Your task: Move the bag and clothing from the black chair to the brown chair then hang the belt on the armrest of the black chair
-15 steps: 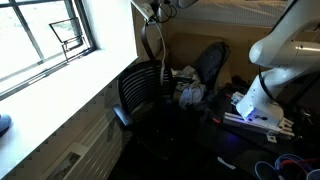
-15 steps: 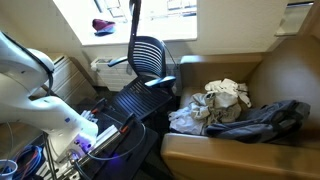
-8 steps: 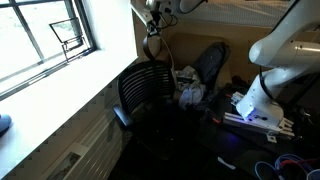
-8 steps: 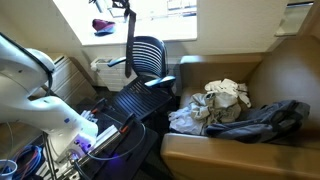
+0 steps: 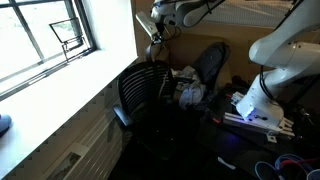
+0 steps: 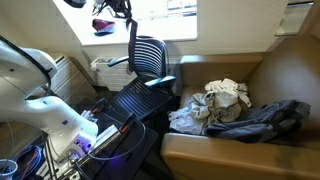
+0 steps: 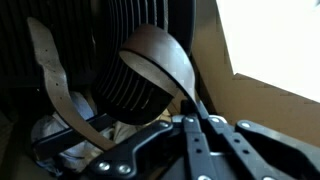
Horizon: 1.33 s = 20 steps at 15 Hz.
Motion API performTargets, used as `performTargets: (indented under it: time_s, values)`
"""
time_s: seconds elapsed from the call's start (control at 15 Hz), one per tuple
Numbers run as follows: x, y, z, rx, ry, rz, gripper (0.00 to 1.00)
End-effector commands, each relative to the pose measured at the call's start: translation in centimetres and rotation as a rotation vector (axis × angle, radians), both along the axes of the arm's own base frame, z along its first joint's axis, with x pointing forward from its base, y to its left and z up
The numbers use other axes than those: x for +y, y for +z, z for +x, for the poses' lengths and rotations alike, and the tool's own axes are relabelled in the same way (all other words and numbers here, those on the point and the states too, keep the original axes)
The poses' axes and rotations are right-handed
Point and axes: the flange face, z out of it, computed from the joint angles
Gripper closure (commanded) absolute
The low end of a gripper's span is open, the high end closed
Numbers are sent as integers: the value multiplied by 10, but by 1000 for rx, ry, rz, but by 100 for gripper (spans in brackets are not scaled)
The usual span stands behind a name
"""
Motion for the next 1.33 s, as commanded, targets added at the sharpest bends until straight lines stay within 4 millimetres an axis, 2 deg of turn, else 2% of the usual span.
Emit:
performTargets:
  time_s: [0.0, 0.13, 0.27, 0.33, 0.4, 0.47, 0.6, 0.67, 0.8, 0.87, 1.0, 1.13, 1.2, 1.27]
  values:
    - [-8, -41, -21, -27, 154, -138, 99]
    - [-21, -52, -23, -61, 235, -218, 99]
    - [-40, -55, -20, -109, 316, -286, 99]
    - [-49, -50, -17, -140, 351, -316, 99]
    - [-36, -40, -11, -121, 290, -244, 71]
    - [-45, -41, -10, -128, 290, -248, 95]
    - [-43, -38, -9, -131, 290, -241, 83]
    - [-40, -38, -9, -132, 295, -241, 74]
    - [-37, -38, -10, -133, 299, -241, 70]
    - [-37, -38, -10, -133, 299, -241, 45]
    - [-37, -37, -9, -123, 264, -218, 38]
    - [-37, -38, -10, -116, 258, -211, 24]
    - [-38, -34, -7, -133, 273, -216, 43]
    - [-38, -34, -7, -132, 272, -215, 34]
